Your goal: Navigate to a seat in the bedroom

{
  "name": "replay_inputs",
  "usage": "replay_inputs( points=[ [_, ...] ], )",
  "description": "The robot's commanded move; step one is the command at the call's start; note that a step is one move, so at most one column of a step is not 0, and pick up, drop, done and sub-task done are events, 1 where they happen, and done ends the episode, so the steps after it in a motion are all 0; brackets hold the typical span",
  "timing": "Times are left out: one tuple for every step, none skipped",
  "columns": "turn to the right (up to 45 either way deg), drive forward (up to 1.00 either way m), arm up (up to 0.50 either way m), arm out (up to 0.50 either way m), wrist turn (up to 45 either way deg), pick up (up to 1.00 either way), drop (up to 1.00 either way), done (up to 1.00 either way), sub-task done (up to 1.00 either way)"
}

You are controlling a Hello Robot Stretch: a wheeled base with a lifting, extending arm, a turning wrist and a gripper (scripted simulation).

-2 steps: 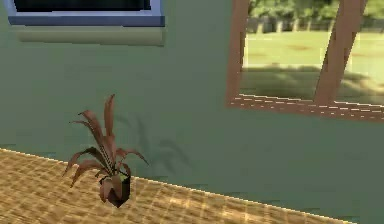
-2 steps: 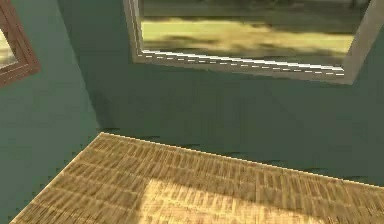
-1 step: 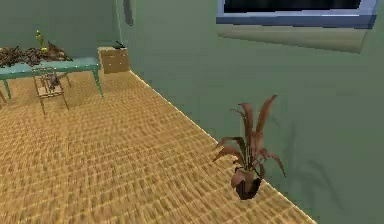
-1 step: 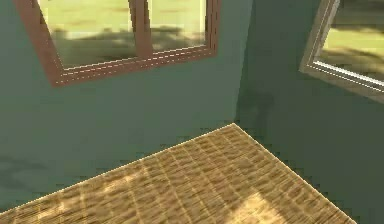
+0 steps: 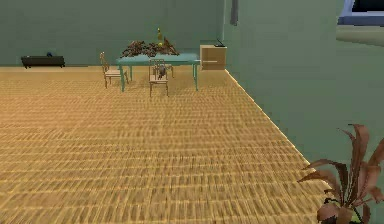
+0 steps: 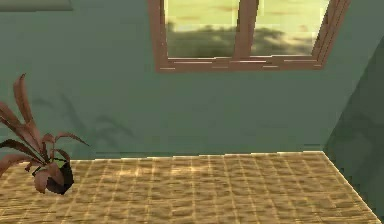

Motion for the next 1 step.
replay_inputs(
  points=[
    [0.0,1.0,0.0,0.0,0.0,0.0,0.0,0.0,0.0]
  ],
)
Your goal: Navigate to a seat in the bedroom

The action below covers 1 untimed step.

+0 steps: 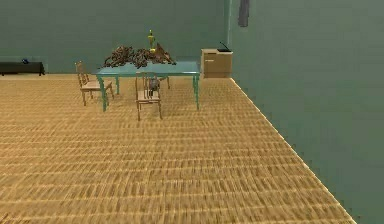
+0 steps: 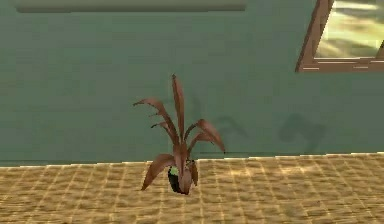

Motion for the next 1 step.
replay_inputs(
  points=[
    [-3.0,0.0,0.0,0.0,0.0,0.0,0.0,0.0,0.0]
  ],
)
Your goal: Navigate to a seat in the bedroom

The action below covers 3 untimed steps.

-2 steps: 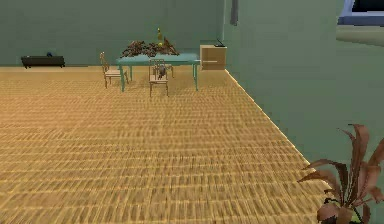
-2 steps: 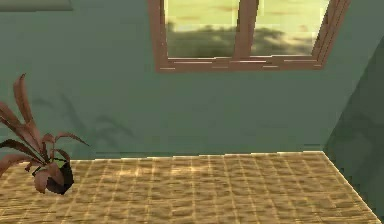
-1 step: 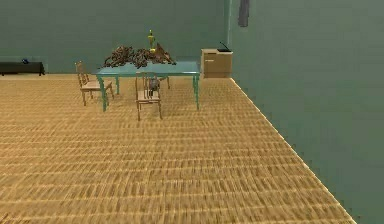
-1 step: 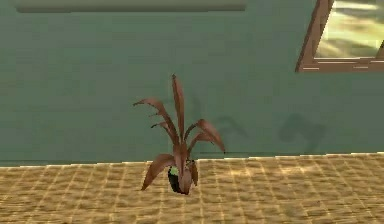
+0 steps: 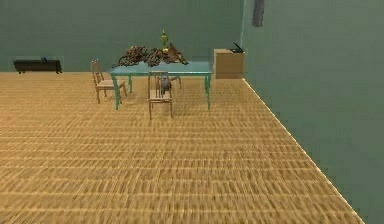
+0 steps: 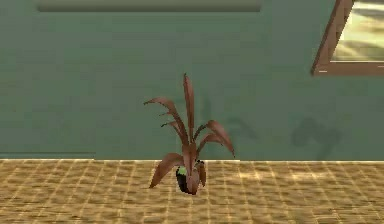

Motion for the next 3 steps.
replay_inputs(
  points=[
    [0.0,1.0,0.0,0.0,0.0,0.0,0.0,0.0,0.0],
    [0.0,1.0,0.0,0.0,0.0,0.0,0.0,0.0,0.0],
    [-9.0,0.0,0.0,0.0,0.0,0.0,0.0,0.0,0.0]
  ],
)
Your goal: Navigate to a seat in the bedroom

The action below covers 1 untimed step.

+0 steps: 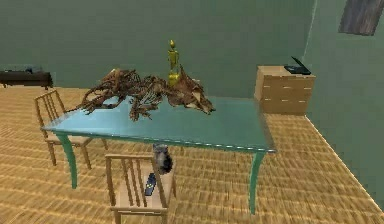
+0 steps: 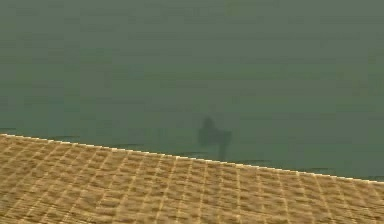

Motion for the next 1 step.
replay_inputs(
  points=[
    [0.0,0.15,0.0,0.0,0.0,0.0,0.0,0.0,0.0]
  ],
)
